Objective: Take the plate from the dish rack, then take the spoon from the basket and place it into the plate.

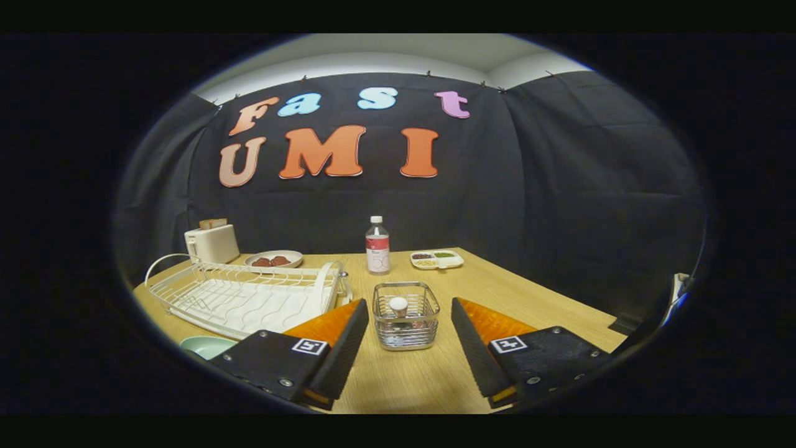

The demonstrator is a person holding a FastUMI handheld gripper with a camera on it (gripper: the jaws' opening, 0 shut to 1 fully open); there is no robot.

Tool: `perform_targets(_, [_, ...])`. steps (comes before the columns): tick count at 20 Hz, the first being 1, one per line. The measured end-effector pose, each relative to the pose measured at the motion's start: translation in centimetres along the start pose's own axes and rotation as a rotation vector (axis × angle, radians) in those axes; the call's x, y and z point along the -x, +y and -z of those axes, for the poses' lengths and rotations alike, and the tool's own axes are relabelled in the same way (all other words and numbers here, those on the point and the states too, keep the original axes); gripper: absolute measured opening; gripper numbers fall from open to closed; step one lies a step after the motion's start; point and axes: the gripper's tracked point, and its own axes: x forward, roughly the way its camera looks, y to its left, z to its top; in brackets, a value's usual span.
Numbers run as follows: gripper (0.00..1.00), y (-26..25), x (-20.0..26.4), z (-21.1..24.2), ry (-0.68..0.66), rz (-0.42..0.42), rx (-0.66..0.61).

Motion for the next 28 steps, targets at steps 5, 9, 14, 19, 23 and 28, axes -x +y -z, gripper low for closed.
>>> perform_targets(5, [0.50, 0.6, -1.5, 1.1, 0.038, -0.006, -0.032])
perform_targets(9, [0.26, 0.2, -2.1, 0.7, 0.011, 0.016, -0.042])
perform_targets(14, [0.08, 0.2, -2.1, 0.5, 0.025, 0.012, -0.043])
perform_targets(19, [0.08, 0.3, -1.5, -0.7, 0.006, -0.001, -0.032])
perform_targets(23, [0.08, 0.0, -0.8, -2.4, -0.025, 0.005, -0.014])
perform_targets(28, [0.08, -0.2, 1.9, -5.7, -0.082, -0.008, -0.001])
